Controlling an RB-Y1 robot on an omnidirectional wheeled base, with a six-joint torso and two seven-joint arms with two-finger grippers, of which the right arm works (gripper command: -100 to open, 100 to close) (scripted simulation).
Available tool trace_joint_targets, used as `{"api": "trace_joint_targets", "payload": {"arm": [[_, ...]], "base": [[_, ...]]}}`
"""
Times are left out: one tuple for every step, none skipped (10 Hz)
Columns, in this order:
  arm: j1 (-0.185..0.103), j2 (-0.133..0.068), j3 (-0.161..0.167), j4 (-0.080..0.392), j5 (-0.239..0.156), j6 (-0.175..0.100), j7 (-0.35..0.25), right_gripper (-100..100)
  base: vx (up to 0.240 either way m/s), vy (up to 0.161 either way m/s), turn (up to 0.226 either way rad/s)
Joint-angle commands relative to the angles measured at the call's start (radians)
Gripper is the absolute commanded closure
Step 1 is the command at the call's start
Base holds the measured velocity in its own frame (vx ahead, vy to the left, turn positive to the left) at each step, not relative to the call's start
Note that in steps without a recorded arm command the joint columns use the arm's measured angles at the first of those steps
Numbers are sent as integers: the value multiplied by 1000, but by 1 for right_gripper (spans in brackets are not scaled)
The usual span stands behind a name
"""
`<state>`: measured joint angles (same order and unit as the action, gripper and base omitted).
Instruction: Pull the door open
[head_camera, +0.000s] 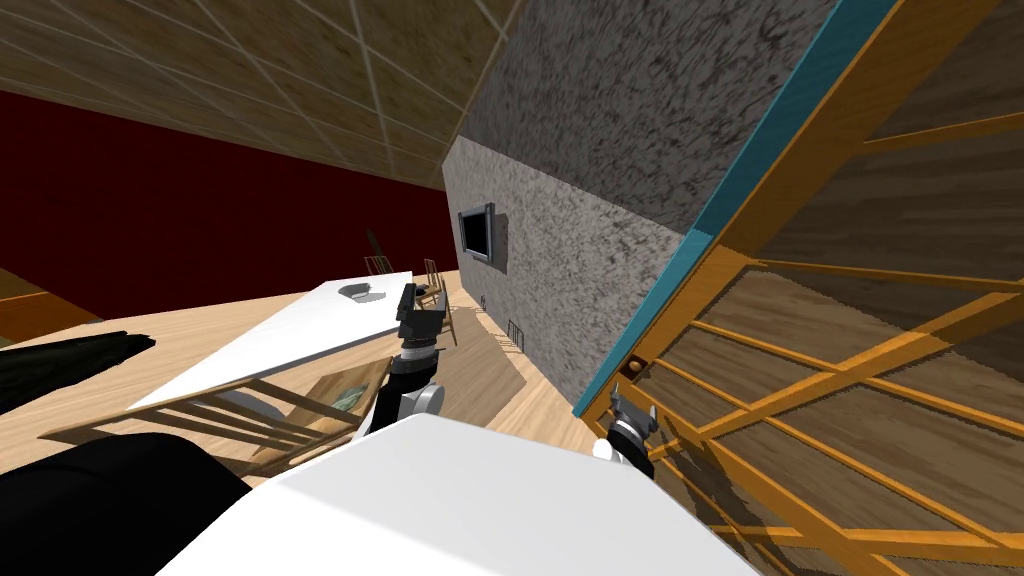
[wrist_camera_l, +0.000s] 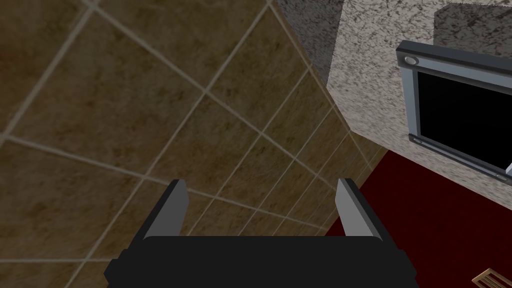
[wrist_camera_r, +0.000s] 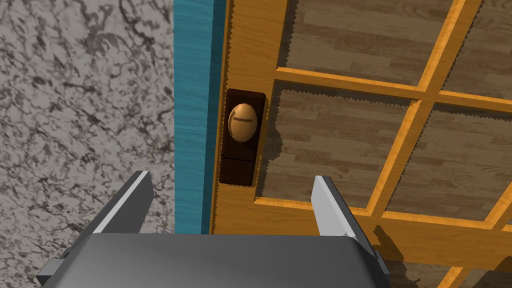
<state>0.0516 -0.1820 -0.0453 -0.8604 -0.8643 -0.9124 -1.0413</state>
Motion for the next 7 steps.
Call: {"api": "trace_joint_targets", "payload": {"arm": [[-8, -2, 0, 34, -23, -10, -28, -100], [-13, -3, 0, 49, -33, -14, -40, -100], [-19, -5, 0, 72, -48, -19, -57, -100], [-22, -5, 0, 84, -55, -22, -65, -100], [-28, -7, 0, 106, -69, -28, -82, -100], [-35, -8, 0, 128, -84, -34, -99, -100], [-37, -6, 1, 123, -74, -32, -87, -100]], "base": [[75, -60, 121], [63, -54, 69], [72, -59, 74], [58, -52, 58], [52, -52, 59], [77, -62, 102], [38, -31, 25]]}}
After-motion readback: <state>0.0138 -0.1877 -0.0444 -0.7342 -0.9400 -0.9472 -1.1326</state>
